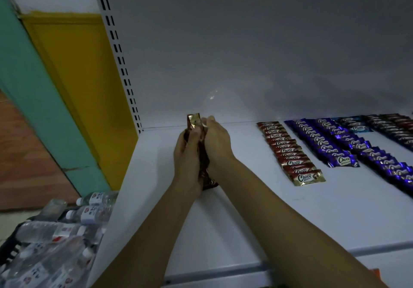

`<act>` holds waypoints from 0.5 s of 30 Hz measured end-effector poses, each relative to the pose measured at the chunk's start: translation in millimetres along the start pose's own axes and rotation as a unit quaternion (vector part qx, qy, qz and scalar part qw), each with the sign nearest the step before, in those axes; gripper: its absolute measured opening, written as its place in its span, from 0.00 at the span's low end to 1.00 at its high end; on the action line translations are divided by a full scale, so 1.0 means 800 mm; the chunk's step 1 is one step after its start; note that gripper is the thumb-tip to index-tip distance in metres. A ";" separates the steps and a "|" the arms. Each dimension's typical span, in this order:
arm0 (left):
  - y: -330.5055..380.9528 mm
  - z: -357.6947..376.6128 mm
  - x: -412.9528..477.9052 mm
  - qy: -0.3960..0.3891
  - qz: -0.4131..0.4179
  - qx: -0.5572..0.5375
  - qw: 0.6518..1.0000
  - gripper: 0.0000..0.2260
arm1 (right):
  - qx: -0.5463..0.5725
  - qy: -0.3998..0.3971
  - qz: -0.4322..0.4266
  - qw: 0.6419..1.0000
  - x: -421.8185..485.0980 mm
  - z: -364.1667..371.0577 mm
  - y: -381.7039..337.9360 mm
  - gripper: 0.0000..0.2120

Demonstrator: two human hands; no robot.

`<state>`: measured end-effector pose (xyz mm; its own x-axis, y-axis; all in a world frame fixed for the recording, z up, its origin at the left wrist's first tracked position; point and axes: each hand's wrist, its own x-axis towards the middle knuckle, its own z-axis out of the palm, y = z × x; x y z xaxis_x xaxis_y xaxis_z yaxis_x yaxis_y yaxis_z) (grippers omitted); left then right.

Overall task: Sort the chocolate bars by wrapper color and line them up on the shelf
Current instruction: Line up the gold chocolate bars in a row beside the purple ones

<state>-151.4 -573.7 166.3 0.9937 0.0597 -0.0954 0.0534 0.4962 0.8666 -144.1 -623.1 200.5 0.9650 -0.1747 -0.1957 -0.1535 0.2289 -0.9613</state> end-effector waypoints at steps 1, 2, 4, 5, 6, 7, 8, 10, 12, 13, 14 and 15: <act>-0.001 -0.003 0.002 -0.001 -0.024 -0.029 0.999 0.12 | 0.007 -0.020 -0.006 1.000 -0.005 -0.008 -0.008 0.12; 0.003 -0.004 0.002 -0.009 -0.047 -0.062 0.997 0.14 | -0.007 -0.024 -0.028 0.999 -0.009 -0.018 -0.013 0.12; 0.011 -0.008 0.003 -0.019 -0.057 -0.112 0.992 0.15 | -0.099 -0.006 -0.098 0.990 -0.023 -0.041 -0.013 0.12; 0.014 -0.010 0.004 -0.025 -0.053 -0.127 0.990 0.13 | -0.198 0.002 -0.138 0.970 -0.028 -0.056 -0.009 0.13; 0.017 -0.011 0.002 -0.031 -0.053 -0.138 0.989 0.11 | -0.311 -0.003 -0.158 0.937 -0.032 -0.073 -0.002 0.15; 0.021 -0.012 -0.001 -0.035 -0.055 -0.143 0.988 0.10 | -0.404 -0.015 -0.154 0.901 -0.039 -0.086 0.004 0.18; 0.024 -0.012 -0.003 -0.039 -0.058 -0.145 0.987 0.11 | -0.460 -0.035 -0.136 0.876 -0.044 -0.095 0.010 0.22; 0.027 -0.015 -0.005 -0.041 -0.061 -0.147 0.986 0.13 | -0.514 -0.069 -0.119 0.847 -0.051 -0.097 0.020 0.29; 0.028 -0.021 -0.003 -0.041 -0.063 -0.151 0.986 0.16 | -0.570 -0.075 -0.164 0.801 -0.051 -0.090 0.035 0.29; 0.028 -0.024 -0.003 -0.044 -0.064 -0.155 0.985 0.17 | -0.587 -0.068 -0.192 0.784 -0.046 -0.088 0.042 0.25; 0.028 -0.026 -0.003 -0.046 -0.066 -0.161 0.984 0.19 | -0.591 -0.053 -0.215 0.776 -0.040 -0.087 0.047 0.20; 0.029 -0.029 -0.002 -0.048 -0.069 -0.165 0.983 0.20 | -0.585 -0.032 -0.229 0.777 -0.033 -0.088 0.051 0.14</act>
<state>-154.3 -542.5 175.0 0.9849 -0.1012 -0.1406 0.1684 0.7493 0.6404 -190.7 -676.5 153.2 0.9783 0.0761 0.1926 0.1574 -0.8778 -0.4524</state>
